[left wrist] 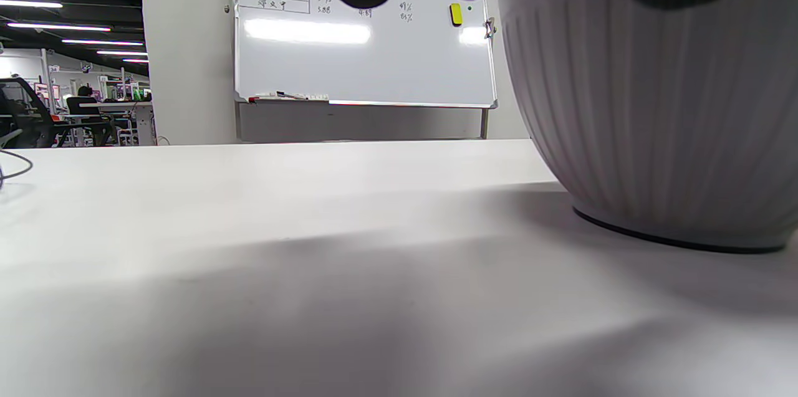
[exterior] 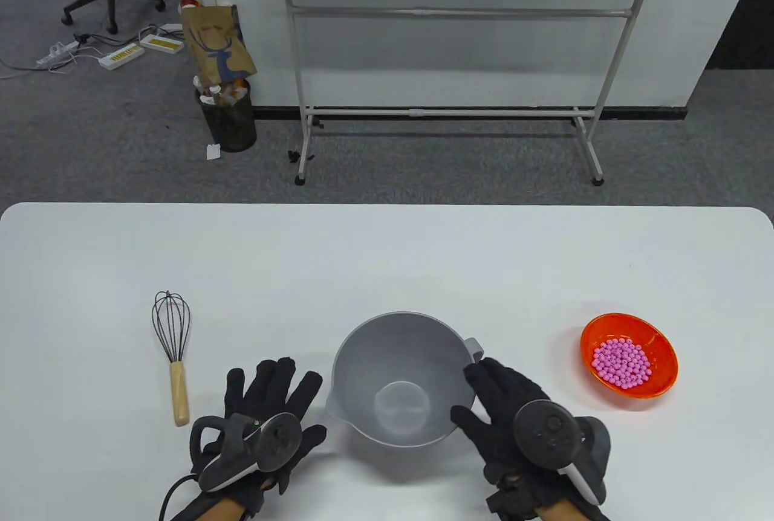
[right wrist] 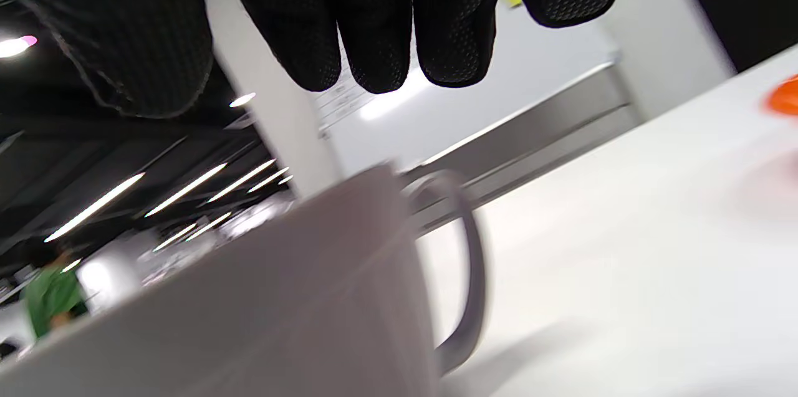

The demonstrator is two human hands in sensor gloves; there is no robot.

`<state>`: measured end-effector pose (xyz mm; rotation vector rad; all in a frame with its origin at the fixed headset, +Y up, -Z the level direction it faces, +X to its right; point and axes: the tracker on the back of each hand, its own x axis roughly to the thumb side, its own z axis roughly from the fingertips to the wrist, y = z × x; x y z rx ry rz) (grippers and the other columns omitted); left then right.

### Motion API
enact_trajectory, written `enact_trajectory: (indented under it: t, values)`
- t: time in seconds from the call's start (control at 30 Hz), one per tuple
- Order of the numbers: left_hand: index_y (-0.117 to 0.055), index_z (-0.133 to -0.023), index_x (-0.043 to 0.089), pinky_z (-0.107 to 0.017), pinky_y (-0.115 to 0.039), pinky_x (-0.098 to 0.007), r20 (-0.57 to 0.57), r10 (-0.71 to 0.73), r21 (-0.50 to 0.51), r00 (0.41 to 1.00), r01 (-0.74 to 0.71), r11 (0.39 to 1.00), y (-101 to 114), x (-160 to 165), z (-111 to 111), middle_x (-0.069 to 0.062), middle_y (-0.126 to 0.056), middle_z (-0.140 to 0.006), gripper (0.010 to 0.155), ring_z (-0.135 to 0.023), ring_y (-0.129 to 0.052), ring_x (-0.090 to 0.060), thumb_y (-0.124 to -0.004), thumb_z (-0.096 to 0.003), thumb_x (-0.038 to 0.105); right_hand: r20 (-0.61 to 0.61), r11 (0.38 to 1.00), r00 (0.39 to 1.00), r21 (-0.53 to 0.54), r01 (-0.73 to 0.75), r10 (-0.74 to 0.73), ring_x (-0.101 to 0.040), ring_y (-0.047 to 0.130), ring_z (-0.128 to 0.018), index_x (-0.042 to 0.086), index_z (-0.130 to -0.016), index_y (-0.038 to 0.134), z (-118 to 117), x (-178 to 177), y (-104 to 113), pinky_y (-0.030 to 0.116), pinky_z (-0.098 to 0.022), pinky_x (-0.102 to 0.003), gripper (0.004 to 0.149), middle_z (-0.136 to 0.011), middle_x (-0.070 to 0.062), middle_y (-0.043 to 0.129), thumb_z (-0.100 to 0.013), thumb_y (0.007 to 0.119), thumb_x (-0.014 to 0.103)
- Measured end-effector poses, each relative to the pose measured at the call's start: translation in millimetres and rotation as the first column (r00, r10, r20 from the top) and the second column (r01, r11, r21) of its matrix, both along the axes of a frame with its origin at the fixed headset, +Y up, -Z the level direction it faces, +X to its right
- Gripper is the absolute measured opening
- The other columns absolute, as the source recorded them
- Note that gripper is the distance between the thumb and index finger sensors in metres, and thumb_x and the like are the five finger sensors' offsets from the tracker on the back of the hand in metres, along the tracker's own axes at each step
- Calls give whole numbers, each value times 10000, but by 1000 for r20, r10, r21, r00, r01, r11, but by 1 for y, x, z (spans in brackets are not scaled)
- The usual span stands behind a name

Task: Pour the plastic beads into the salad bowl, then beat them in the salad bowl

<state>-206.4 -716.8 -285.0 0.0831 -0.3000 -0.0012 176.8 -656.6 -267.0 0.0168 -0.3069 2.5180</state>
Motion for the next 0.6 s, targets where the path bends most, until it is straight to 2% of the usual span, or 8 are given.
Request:
enact_trajectory:
  t: [0.1, 0.17, 0.27, 0.4, 0.43, 0.5, 0.6]
  values:
    - [-434, -1103, 411, -747, -266, -704, -4, 4, -1, 1000, -4, 1000, 0, -2, -1, -94, -401, -1246, 760, -1154, -448, -379, -644, -434, 705, 194, 996, 979, -48, 79, -69, -381, 781, -975, 263, -1015, 712, -14, 42, -1, 567, -713, -599, 701, -1093, -47, 711, -407, 885, 567]
    - [-436, -1103, 411, -746, -268, -704, -9, 1, -3, 1000, -1, 1000, -1, -3, -1, -94, -404, -1246, 758, -1154, -448, -381, -644, -435, 704, 333, 983, 932, -66, 173, -141, -423, 820, -929, 243, -1024, 697, -23, 73, -5, 599, -690, -587, 727, -1093, -87, 701, -404, 891, 569]
    - [-435, -1103, 409, -746, -268, -704, -12, -1, -7, 1000, 1, 1000, -2, -3, -2, -96, -401, -1246, 758, -1153, -449, -381, -644, -436, 703, 527, 942, 823, -115, 314, -211, -446, 849, -873, 225, -1053, 627, -35, 119, -17, 627, -658, -574, 780, -1103, -129, 649, -406, 890, 575]
    - [-436, -1102, 411, -746, -268, -704, -11, 0, -7, 1000, 0, 1000, -2, -3, -2, -93, -404, -1246, 757, -1154, -450, -380, -644, -435, 703, 744, 919, 649, -129, 373, -158, -437, 888, -810, 218, -1074, 544, -39, 165, -32, 665, -618, -550, 838, -1112, -143, 596, -405, 885, 589]
    - [-435, -1104, 410, -745, -267, -705, -12, 0, -8, 1000, 0, 1000, -2, -3, -2, -94, -403, -1247, 759, -1154, -449, -381, -644, -435, 704, 789, 912, 603, -154, 379, -117, -430, 899, -793, 216, -1078, 523, -40, 176, -38, 675, -607, -541, 849, -1111, -144, 588, -406, 886, 588]
    - [-435, -1103, 412, -746, -268, -705, -14, -1, -12, 1000, 1, 1000, -3, -3, -3, -94, -403, -1247, 757, -1155, -449, -378, -644, -436, 704, 831, 893, 551, -191, 407, -73, -421, 918, -766, 206, -1079, 507, -41, 188, -47, 693, -589, -531, 860, -1103, -150, 593, -408, 887, 588]
    - [-435, -1104, 411, -746, -268, -705, -20, -4, -18, 1000, 4, 1000, -4, -5, -4, -94, -403, -1247, 759, -1154, -451, -381, -644, -435, 705, 867, 864, 497, -222, 451, -37, -399, 968, -691, 180, -1071, 513, -44, 200, -64, 735, -540, -512, 855, -1035, -160, 694, -413, 896, 571]
